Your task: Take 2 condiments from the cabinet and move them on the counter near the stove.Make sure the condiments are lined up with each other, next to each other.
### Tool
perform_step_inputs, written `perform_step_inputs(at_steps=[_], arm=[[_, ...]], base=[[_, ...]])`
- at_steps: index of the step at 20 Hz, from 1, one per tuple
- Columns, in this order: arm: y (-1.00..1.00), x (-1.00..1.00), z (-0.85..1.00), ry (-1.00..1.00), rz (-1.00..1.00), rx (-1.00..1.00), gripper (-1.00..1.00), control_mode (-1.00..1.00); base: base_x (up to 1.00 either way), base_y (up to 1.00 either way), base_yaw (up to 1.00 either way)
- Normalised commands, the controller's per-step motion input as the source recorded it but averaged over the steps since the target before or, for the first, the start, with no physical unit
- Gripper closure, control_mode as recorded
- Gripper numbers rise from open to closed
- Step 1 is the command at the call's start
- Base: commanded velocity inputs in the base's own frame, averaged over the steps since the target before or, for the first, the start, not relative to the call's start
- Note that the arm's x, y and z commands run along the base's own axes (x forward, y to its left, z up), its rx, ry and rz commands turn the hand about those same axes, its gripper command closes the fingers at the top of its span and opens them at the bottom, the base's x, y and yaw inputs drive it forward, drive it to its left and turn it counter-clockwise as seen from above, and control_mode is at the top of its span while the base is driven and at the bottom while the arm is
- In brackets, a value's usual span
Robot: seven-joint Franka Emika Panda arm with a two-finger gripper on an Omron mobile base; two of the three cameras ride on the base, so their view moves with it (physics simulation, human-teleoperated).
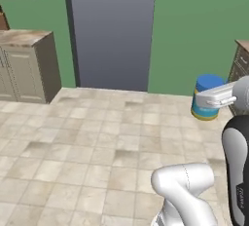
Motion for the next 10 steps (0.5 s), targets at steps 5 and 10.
perform_step_inputs(at_steps=[5, 10], arm=[[0.00, 0.00, 0.00, 0.00, 0.00, 0.00, 1.00, 1.00], [0.00, 0.00, 0.00, 0.00, 0.00, 0.00, 1.00, 1.00]], base=[[1.00, 0.33, 0.13], [1.00, 0.45, 0.32]])
